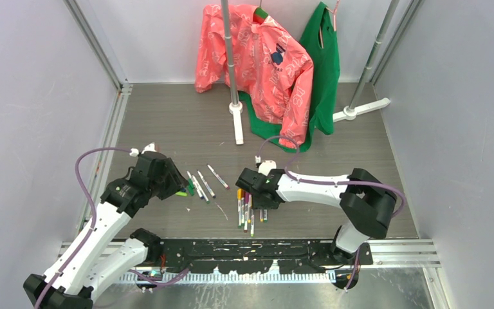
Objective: Open the pen caps
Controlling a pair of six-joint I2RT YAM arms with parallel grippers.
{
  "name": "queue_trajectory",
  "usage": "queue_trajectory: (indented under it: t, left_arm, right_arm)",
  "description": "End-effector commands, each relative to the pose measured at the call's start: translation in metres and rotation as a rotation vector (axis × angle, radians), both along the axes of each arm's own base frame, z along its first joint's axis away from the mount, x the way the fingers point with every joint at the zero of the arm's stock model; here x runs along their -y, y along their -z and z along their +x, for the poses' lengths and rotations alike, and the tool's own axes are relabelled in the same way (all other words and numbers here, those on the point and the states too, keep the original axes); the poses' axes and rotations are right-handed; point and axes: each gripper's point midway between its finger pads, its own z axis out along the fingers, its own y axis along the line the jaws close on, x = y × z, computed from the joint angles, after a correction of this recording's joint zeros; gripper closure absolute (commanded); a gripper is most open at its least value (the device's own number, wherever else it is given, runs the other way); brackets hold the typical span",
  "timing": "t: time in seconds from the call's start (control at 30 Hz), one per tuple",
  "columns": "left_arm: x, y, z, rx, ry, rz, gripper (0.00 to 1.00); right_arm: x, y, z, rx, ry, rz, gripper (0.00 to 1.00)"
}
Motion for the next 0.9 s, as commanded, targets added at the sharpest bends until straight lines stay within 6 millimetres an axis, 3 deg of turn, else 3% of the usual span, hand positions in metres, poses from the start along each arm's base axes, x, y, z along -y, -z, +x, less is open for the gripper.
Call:
queue_trajectory:
  t: [0.0, 0.2, 0.87]
  left_arm:
    - [0.006, -0.013, 0.009, 0.057, 0.025, -0.019, 0.55]
    - [0.007, -0.011, 0.009, 0.058, 0.028, -0.023, 0.55]
    - [0.005, -0.006, 0.005, 0.055, 0.039, -0.011, 0.55]
  right_arm:
    - [-0.006, -0.032, 0.008, 0.083, 0.001, 0.062, 0.57]
    - [0.002, -0.042, 0.011, 0.103, 0.015, 0.027, 0.56]
    - [0.015, -0.007, -0.001, 0.051, 0.055, 0.000, 0.57]
